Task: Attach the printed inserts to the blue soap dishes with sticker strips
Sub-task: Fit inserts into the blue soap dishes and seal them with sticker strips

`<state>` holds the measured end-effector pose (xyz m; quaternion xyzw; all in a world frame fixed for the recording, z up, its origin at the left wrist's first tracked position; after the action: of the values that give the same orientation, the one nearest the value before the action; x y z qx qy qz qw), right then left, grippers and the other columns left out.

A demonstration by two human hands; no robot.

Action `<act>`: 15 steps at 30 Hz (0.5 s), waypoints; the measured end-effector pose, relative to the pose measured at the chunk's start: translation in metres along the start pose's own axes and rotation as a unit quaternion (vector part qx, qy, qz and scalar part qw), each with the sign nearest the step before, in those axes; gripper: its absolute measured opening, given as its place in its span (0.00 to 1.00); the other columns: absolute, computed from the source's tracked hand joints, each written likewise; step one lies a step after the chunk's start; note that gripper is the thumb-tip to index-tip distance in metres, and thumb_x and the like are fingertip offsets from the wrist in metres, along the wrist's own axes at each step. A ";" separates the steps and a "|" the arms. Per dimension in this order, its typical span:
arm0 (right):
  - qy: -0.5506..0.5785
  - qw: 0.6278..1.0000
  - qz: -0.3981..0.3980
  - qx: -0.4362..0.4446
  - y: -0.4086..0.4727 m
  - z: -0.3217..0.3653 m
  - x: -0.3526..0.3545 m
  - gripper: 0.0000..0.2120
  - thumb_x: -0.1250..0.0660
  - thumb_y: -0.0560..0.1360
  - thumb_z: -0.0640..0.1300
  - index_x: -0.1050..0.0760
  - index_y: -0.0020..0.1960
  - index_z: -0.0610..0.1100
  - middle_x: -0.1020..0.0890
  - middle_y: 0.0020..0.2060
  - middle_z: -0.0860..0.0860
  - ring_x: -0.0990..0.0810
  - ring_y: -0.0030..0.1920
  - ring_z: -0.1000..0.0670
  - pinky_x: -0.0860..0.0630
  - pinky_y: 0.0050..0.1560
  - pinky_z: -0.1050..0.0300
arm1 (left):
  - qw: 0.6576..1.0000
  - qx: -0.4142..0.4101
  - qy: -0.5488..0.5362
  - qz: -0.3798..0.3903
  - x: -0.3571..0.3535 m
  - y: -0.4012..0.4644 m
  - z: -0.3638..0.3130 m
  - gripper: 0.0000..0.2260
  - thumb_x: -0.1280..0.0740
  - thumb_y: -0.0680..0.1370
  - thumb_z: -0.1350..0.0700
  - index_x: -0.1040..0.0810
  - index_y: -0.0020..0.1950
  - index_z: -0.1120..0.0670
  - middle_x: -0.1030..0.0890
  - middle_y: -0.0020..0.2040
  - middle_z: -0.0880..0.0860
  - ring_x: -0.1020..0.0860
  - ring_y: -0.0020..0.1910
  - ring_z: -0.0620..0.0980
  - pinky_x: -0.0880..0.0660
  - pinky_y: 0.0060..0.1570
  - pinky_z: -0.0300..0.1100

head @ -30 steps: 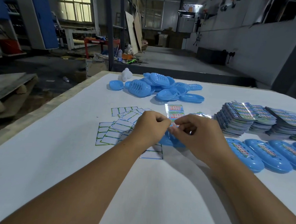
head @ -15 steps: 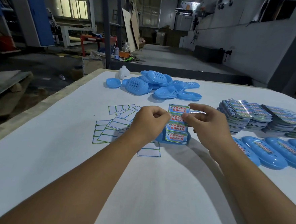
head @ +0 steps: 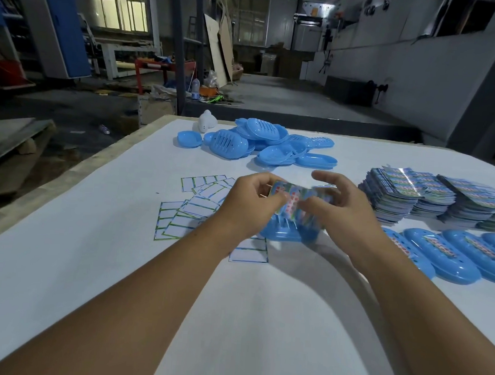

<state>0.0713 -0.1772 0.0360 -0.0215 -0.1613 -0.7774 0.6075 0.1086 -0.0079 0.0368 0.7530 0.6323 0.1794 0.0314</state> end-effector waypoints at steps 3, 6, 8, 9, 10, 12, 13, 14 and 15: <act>0.016 0.999 0.028 0.016 -0.001 0.004 -0.004 0.19 0.23 0.72 0.39 0.21 0.60 0.51 0.13 0.38 0.53 0.14 0.40 0.55 0.20 0.41 0.62 | 0.999 -0.016 -0.013 0.032 -0.007 -0.003 -0.004 0.04 0.29 0.78 0.56 0.16 0.50 0.48 0.14 0.44 0.49 0.15 0.45 0.48 0.17 0.46 0.44; 0.010 0.999 0.041 0.024 -0.003 0.003 -0.008 0.15 0.24 0.74 0.40 0.19 0.58 0.51 0.13 0.37 0.51 0.13 0.38 0.54 0.19 0.38 0.63 | 0.999 -0.020 -0.027 0.021 -0.004 -0.003 -0.007 0.07 0.28 0.77 0.55 0.18 0.53 0.44 0.14 0.44 0.50 0.14 0.42 0.47 0.16 0.42 0.45; 0.019 0.999 0.027 0.022 -0.001 0.002 -0.006 0.14 0.25 0.75 0.40 0.20 0.58 0.52 0.13 0.37 0.51 0.14 0.38 0.53 0.19 0.39 0.59 | 0.999 -0.017 -0.030 -0.001 0.001 -0.002 -0.007 0.08 0.28 0.77 0.54 0.20 0.54 0.44 0.14 0.43 0.50 0.16 0.40 0.44 0.18 0.39 0.39; 0.029 0.999 0.017 0.017 0.000 0.000 -0.004 0.15 0.26 0.75 0.39 0.20 0.59 0.52 0.13 0.38 0.51 0.13 0.39 0.52 0.18 0.40 0.56 | 0.999 -0.017 -0.031 -0.016 0.005 -0.001 -0.008 0.07 0.28 0.77 0.55 0.21 0.53 0.44 0.14 0.40 0.48 0.17 0.37 0.40 0.21 0.35 0.33; 0.040 0.999 0.008 0.009 0.001 -0.001 -0.002 0.16 0.26 0.76 0.38 0.21 0.60 0.53 0.13 0.41 0.49 0.13 0.41 0.50 0.17 0.42 0.53 | 0.999 -0.016 -0.034 -0.030 0.008 0.000 -0.009 0.07 0.29 0.77 0.57 0.22 0.51 0.44 0.15 0.38 0.46 0.19 0.34 0.38 0.24 0.32 0.30; 0.052 0.999 -0.001 0.000 0.003 -0.004 0.000 0.18 0.26 0.76 0.37 0.22 0.60 0.55 0.14 0.45 0.46 0.13 0.44 0.48 0.16 0.45 0.48 | 0.998 -0.010 -0.046 -0.048 0.013 0.001 -0.008 0.08 0.30 0.77 0.59 0.22 0.49 0.45 0.16 0.35 0.44 0.21 0.32 0.36 0.27 0.30 0.28; 0.053 0.999 0.001 -0.001 0.003 -0.004 0.000 0.19 0.26 0.76 0.37 0.23 0.60 0.55 0.14 0.45 0.46 0.13 0.44 0.48 0.15 0.46 0.47 | 0.997 -0.008 -0.049 -0.053 0.014 0.001 -0.007 0.08 0.30 0.76 0.59 0.22 0.48 0.46 0.15 0.36 0.44 0.21 0.32 0.36 0.27 0.30 0.28; 0.053 0.999 0.005 -0.001 0.003 -0.004 -0.001 0.19 0.26 0.76 0.37 0.23 0.61 0.56 0.14 0.45 0.46 0.13 0.43 0.49 0.15 0.46 0.47 | 0.997 -0.006 -0.048 -0.057 0.015 0.001 -0.006 0.08 0.30 0.75 0.59 0.22 0.48 0.46 0.15 0.36 0.45 0.21 0.32 0.36 0.27 0.30 0.28; 0.053 0.999 0.009 -0.003 0.003 -0.005 -0.002 0.19 0.26 0.76 0.38 0.23 0.61 0.56 0.13 0.45 0.47 0.12 0.43 0.49 0.15 0.46 0.47 | 0.997 -0.004 -0.046 -0.060 0.016 0.001 -0.005 0.08 0.29 0.75 0.59 0.23 0.48 0.46 0.15 0.36 0.45 0.21 0.32 0.36 0.26 0.30 0.29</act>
<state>0.0759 -0.1775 0.0317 0.0166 -0.1266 -0.7723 0.6224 0.1104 0.0061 0.0459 0.7213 0.6731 0.1451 0.0741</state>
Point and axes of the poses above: each hand's wrist, its own y-axis towards the middle knuckle, its own x-axis out of the back of the hand, z = x × y, the point moved 10 cm from there along y, towards the middle knuckle
